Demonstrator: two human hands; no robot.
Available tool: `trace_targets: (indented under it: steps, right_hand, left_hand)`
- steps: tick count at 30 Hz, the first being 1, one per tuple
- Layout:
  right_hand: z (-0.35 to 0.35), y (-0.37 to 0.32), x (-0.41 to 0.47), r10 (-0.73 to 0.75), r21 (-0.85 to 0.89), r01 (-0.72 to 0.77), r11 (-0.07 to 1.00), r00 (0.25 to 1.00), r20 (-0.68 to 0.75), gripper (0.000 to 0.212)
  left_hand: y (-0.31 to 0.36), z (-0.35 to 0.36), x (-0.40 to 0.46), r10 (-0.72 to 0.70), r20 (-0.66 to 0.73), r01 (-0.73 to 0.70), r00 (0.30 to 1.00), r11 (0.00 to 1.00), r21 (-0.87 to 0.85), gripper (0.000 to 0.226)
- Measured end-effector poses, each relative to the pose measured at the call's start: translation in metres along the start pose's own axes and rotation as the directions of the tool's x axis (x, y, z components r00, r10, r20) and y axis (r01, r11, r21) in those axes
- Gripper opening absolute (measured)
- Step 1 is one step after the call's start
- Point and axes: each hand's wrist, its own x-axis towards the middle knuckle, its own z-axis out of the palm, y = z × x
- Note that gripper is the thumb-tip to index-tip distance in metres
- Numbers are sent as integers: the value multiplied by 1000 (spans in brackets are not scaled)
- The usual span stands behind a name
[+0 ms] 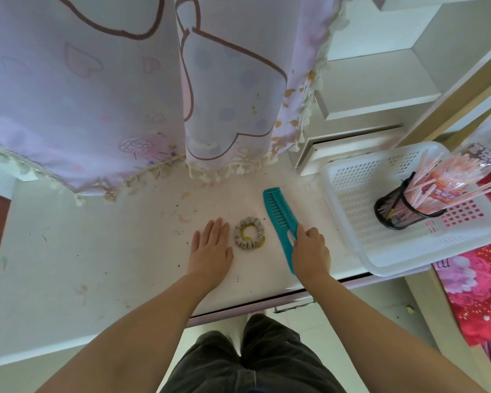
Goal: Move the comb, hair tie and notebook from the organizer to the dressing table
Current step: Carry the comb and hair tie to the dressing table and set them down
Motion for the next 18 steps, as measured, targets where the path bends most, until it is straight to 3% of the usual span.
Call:
trace_targets:
  steps: [5,11,13,15,18]
  right_hand:
    - [-8,-2,-1,41,43,-40,998,999,-28,30]
    - [-31,-12,-20,96,-25,-101,995,985,-140,44]
    - [-32,-15,-36,150,-10,-154,988,972,-183,47]
    - [-27,-17,-60,214,2,-220,976,948,-237,50]
    - [-16,-19,-110,364,79,-356,931,891,-271,53]
  left_hand:
    - [-3,-10,2,34,33,-36,999,998,56,58]
    - [-5,-55,29,227,-46,-221,973,968,115,42]
    - [2,-70,37,367,-90,-348,926,922,172,41]
    - [12,-81,39,552,-154,-512,820,826,233,40]
    - [34,-86,25,712,-141,-666,688,696,268,44]
